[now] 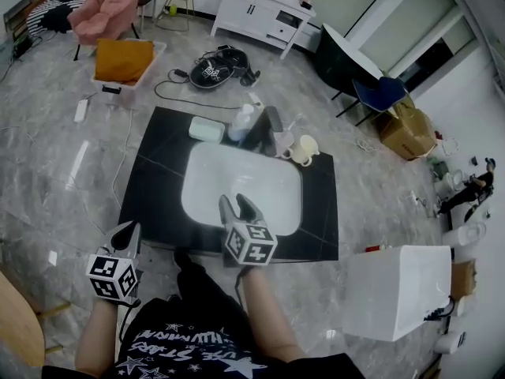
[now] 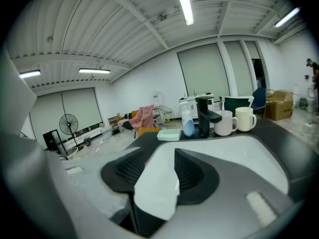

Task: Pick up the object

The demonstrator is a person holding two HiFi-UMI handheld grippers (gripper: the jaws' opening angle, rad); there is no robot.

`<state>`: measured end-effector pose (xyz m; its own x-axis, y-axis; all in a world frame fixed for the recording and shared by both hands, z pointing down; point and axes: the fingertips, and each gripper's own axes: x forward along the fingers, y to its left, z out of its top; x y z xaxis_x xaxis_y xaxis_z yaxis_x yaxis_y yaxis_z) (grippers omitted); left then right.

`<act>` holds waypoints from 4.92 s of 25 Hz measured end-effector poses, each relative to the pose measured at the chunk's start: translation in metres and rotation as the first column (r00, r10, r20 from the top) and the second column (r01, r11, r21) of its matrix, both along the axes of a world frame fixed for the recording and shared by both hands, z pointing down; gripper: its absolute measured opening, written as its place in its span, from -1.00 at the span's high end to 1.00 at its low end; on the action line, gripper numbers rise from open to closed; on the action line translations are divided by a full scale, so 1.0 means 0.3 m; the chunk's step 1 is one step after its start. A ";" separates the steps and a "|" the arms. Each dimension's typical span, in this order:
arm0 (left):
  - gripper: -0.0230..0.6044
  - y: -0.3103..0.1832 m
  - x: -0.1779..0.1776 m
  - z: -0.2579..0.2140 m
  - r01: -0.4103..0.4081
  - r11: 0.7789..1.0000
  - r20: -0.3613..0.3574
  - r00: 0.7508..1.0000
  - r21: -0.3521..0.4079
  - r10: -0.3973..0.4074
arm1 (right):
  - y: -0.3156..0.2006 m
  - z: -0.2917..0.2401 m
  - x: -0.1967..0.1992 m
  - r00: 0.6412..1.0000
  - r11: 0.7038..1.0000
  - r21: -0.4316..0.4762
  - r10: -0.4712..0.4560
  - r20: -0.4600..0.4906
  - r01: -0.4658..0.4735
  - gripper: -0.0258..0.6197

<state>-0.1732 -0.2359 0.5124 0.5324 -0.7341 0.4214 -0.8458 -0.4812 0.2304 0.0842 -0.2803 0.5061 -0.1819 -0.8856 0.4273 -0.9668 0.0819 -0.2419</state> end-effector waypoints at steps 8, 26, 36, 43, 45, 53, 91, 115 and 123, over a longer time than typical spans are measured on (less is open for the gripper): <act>0.90 -0.264 0.038 0.022 0.056 0.998 0.027 0.998 -0.025 -0.055 | -0.376 0.039 0.004 0.999 0.999 -0.015 -0.050 -0.016 0.050 0.34; 0.90 -0.567 0.097 0.134 0.097 0.986 0.086 0.993 -0.136 -0.086 | -0.822 0.300 0.077 0.998 0.977 -0.207 0.059 0.035 -0.051 0.40; 0.90 -0.592 0.130 0.188 0.088 0.982 0.089 0.993 -0.165 -0.074 | -0.878 0.396 0.084 0.997 0.958 -0.275 0.063 -0.054 -0.076 0.59; 0.90 -0.571 0.113 0.204 0.102 0.978 0.083 0.993 -0.184 -0.088 | -0.880 0.405 0.102 0.990 0.945 -0.303 0.095 -0.102 -0.122 0.84; 0.90 -0.561 0.109 0.204 0.102 0.977 0.079 0.993 -0.186 -0.089 | -0.876 0.399 0.104 0.989 0.943 -0.305 0.112 -0.092 -0.135 0.87; 0.90 -0.540 0.090 0.164 0.104 0.982 0.059 0.994 -0.160 -0.096 | -0.855 0.319 0.083 0.990 0.953 -0.272 0.117 -0.081 -0.135 0.89; 0.90 0.219 -0.052 -0.092 -0.011 0.999 -0.052 0.999 0.049 0.013 | 0.156 -0.116 0.019 0.965 0.967 -0.044 0.247 -0.084 -0.251 0.89; 0.90 0.649 0.259 -0.094 -0.143 0.989 -0.028 0.989 0.028 0.144 | 0.874 -0.043 0.352 0.942 0.941 -0.104 0.308 -0.132 -0.322 0.89; 0.90 0.812 0.314 -0.092 -0.120 0.992 -0.013 0.993 0.026 0.121 | 1.020 -0.022 0.398 0.953 0.949 -0.112 0.283 -0.108 -0.295 0.89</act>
